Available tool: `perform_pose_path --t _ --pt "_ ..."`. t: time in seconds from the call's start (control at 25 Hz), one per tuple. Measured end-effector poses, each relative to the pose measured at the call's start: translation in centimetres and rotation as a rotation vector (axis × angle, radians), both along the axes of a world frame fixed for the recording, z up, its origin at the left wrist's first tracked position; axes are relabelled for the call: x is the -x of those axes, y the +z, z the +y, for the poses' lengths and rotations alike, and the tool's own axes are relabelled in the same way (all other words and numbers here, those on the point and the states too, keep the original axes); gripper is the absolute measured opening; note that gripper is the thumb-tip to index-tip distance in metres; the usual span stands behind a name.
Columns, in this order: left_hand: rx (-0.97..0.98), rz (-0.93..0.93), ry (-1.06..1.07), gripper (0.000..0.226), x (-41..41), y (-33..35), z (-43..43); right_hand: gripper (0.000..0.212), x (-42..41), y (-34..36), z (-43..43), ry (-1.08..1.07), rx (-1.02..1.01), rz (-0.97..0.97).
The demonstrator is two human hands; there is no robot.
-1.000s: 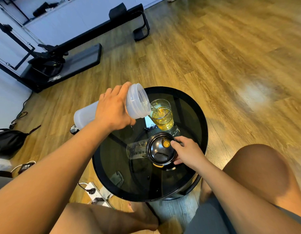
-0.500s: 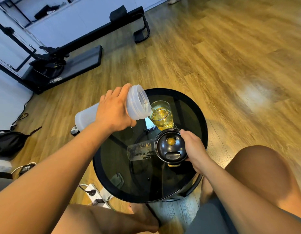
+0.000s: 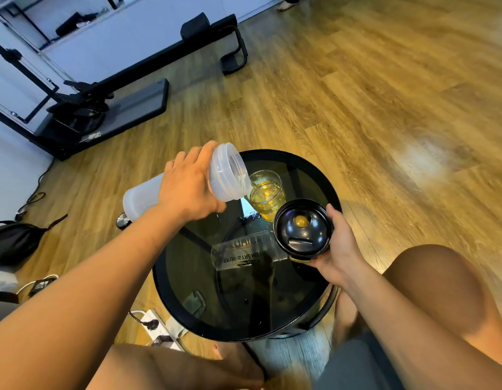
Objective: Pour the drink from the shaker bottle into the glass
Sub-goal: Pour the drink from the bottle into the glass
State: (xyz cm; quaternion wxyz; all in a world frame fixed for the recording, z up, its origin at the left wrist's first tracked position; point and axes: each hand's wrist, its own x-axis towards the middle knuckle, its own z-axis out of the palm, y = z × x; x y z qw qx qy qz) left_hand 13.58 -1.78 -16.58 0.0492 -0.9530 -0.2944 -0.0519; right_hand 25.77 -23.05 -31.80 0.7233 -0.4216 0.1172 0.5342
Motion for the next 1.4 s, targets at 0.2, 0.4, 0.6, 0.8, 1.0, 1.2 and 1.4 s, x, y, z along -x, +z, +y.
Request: perform_pose_path --t 0.2,0.4,0.6,0.8,1.0,1.2,1.4 --pt "0.003 -0.001 -0.001 0.118 0.06 -0.08 0.01 0.051 -0.47 0.29 -0.40 -0.068 -0.093 0.068" --pt "-0.010 -0.003 -0.007 0.118 0.12 -0.06 0.09 0.052 -0.66 0.40 -0.39 -0.142 -0.126 0.081" --pt "-0.026 -0.010 -0.011 0.118 0.15 0.06 0.30 0.056 -0.66 0.21 -0.40 -0.124 -0.084 0.058" --pt "-0.037 -0.010 -0.007 0.120 0.13 0.13 0.32 0.064 -0.65 0.20 -0.51 -0.098 -0.098 0.057" --pt "-0.038 -0.003 -0.012 0.118 0.12 0.29 0.19 0.065 -0.59 0.07 -0.46 -0.099 -0.104 0.060" --pt "-0.030 0.005 -0.013 0.119 0.03 0.46 0.09 0.064 -0.63 -0.01 -0.49 -0.088 -0.110 0.056" --pt "-0.034 0.003 -0.017 0.117 -0.03 0.54 0.11 0.063 -0.65 -0.20 -0.47 -0.078 -0.124 0.057"
